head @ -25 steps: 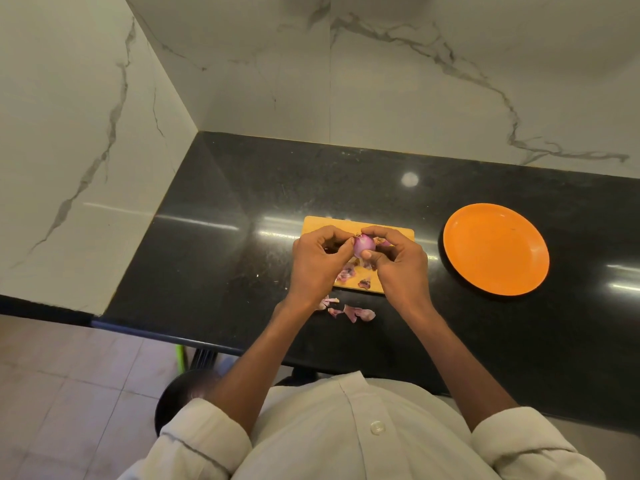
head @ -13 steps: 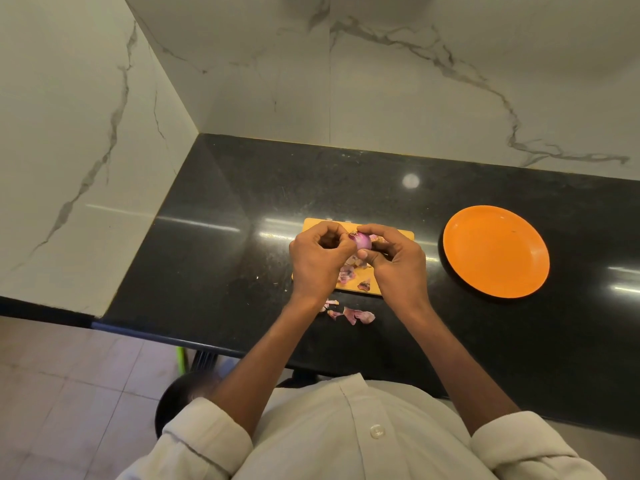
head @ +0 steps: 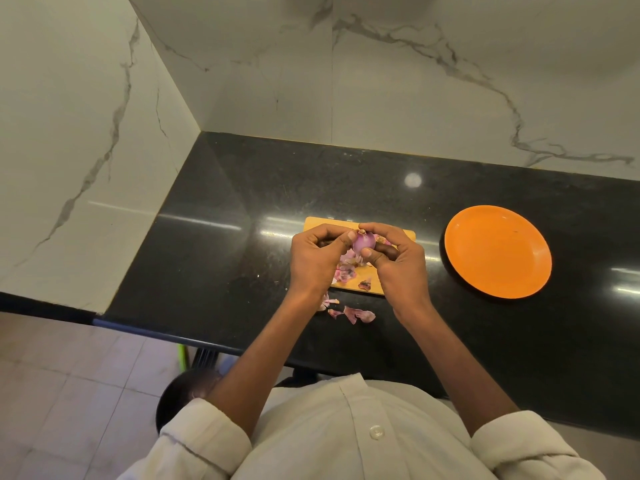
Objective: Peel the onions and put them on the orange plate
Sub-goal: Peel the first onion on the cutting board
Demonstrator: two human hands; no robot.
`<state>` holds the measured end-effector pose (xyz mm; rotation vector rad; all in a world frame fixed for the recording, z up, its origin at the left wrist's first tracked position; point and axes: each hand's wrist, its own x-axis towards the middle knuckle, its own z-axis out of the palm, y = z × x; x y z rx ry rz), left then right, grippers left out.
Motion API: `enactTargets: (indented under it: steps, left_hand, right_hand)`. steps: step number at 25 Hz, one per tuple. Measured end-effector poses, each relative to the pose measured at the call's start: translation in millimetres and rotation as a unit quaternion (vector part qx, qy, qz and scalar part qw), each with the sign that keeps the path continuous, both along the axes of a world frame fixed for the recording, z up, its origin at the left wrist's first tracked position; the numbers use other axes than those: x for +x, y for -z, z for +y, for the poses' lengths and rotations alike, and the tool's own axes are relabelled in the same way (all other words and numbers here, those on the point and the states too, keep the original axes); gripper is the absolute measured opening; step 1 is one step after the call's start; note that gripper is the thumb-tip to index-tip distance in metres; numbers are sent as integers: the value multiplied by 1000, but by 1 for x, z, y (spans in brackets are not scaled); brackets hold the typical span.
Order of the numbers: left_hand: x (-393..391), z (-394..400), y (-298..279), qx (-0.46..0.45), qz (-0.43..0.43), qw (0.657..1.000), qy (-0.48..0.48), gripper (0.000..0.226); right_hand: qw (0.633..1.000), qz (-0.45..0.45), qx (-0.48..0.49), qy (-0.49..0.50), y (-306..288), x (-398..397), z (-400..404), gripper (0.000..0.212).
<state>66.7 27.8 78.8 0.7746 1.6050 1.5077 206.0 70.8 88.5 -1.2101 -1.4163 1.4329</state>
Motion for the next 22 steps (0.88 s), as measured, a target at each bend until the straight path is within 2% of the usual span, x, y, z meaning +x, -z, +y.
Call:
enactTargets:
  steps: [4,7,9,11,13,15,17,19,22]
  left_hand:
    - [2,1,1,-6,27,999,-47,6]
    - [4,3,1,-20,-23,995,-98,5]
    - [3,4,-1,-25,-59,991,-114,5]
    - [3,4,-3,-24,-85,991,-106,5]
    - [3,3,-6,-9,-164,982,-90,6]
    - [4,2,-7,4,-299,950,-85,9]
    - [5,1,-3,4,-392,915,-94,11]
    - [4,-3,2,-6,-434,896,-99,12]
    - [5,-9,7,-23,-425,901,-88,18]
  right_hand:
    - [999,19,-29,-7,-3,-2,-3,37]
    - [998,34,-49,-10,-1,-3,-4,37]
    - [992,94,-83,-6,2,-1,-3,34]
    - [972,191,-138,5,2,1,-3,32]
    - [949,256,-183,26,2,0,-2,30]
    - [918,304,-247,58,1,-5,-1,22]
    - [871,358,-323,88,1,-7,0,18]
    - [837,386,-372,105,4,-9,1,17]
    - [819,391,-402,121,12,-12,-3,21]
